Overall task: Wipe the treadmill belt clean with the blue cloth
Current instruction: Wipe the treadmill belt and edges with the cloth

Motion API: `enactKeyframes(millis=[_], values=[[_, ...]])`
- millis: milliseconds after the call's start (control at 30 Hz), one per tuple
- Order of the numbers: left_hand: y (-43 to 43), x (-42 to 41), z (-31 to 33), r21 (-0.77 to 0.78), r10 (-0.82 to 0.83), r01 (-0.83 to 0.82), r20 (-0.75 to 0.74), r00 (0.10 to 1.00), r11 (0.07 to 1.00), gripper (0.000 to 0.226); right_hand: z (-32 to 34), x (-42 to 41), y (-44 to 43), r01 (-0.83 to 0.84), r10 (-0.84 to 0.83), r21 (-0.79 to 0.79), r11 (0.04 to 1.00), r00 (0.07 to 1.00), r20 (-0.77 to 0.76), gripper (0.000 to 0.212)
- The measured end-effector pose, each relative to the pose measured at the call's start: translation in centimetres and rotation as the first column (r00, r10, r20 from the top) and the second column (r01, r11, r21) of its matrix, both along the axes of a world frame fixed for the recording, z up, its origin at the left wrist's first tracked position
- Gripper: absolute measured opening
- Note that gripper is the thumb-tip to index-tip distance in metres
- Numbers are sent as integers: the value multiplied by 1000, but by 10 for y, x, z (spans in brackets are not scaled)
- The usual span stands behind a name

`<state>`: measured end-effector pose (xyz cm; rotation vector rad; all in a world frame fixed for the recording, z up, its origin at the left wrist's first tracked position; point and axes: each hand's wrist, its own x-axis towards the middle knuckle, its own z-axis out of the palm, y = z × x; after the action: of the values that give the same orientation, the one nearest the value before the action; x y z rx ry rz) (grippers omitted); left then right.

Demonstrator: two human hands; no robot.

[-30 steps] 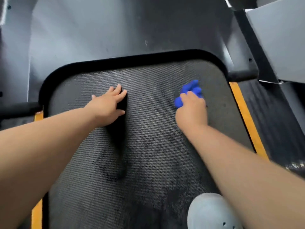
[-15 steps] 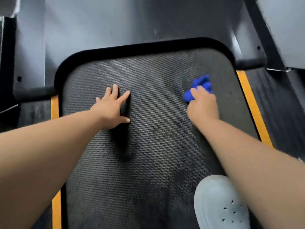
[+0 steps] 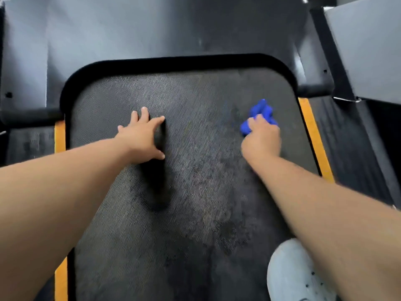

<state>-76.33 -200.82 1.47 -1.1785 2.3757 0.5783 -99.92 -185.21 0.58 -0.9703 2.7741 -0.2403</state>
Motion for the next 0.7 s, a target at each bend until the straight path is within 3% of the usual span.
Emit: enactKeyframes(millis=[67, 133, 200, 233, 300, 367, 433, 533, 600, 700], values=[[0, -5, 4, 14, 19, -19, 8, 1000, 1000, 114, -6, 47, -11, -223, 226, -51, 973, 973, 44, 27], [2, -15, 13, 46, 27, -31, 88, 996, 998, 123, -13, 86, -6, -540, 546, -86, 837, 834, 77, 36], [7, -27, 22, 55, 18, -26, 134, 991, 998, 135, -11, 83, 5, -685, 694, -124, 718, 718, 59, 47], [10, -33, 24, 52, -5, -1, 117, 993, 999, 138, -5, 67, 11, -698, 704, -107, 708, 710, 25, 49], [16, -46, 23, 44, -70, 67, 55, 996, 997, 140, -2, 22, 26, -606, 606, -22, 795, 795, -19, 47], [25, -62, 20, 44, -125, 123, 38, 991, 991, 139, -1, -35, 49, -370, 373, 63, 927, 927, -45, 48], [33, -79, 17, 38, -163, 161, 51, 985, 986, 138, 0, -66, 66, -166, 174, 157, 974, 984, -38, 52], [44, -103, 13, 32, -145, 143, 67, 987, 989, 136, -7, -42, 48, -51, 53, 82, 995, 998, -21, 33], [51, -112, 10, 25, -99, 98, 87, 991, 995, 135, -14, -6, 38, -230, 227, -74, 970, 973, -45, 34], [54, -116, 10, 24, -78, 75, 126, 989, 997, 135, -20, 18, 55, -573, 572, -143, 807, 819, -48, 48]])
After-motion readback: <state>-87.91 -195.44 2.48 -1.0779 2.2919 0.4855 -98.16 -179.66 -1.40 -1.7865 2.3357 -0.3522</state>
